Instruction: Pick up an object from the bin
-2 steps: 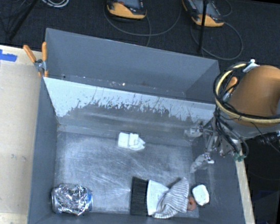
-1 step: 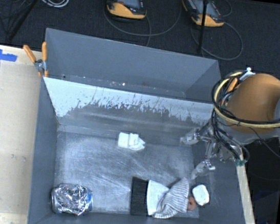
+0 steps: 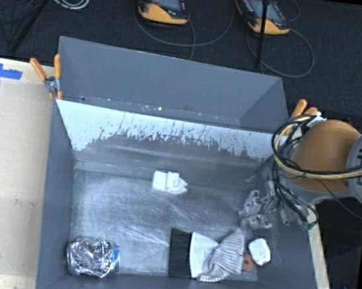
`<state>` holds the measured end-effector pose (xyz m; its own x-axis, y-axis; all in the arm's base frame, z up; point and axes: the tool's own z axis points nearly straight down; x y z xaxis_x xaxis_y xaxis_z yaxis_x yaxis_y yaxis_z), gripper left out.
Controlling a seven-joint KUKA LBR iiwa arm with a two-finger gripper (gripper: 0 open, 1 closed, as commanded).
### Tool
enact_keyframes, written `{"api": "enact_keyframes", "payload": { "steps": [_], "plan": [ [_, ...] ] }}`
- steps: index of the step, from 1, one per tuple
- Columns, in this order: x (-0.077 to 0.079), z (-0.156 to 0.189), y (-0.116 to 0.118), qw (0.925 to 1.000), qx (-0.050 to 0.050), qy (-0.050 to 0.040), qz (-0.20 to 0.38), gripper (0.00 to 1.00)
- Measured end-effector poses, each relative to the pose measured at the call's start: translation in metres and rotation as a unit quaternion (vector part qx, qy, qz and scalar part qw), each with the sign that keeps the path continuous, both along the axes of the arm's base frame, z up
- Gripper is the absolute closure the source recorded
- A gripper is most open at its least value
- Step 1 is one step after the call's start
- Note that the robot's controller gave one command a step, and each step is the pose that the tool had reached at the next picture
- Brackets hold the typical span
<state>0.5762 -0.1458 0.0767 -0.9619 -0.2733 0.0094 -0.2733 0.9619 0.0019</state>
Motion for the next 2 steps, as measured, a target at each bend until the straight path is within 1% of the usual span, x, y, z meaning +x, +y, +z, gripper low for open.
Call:
{"api": "enact_keyframes", "payload": {
  "steps": [1,2],
  "plan": [
    [0.0001,0.0000,0.0000,1.0000,0.000,-0.0002,0.000,1.00],
    [0.0044,0.0003,-0.0022,0.9963,0.003,-0.0015,0.085,1.00]
  ]
}}
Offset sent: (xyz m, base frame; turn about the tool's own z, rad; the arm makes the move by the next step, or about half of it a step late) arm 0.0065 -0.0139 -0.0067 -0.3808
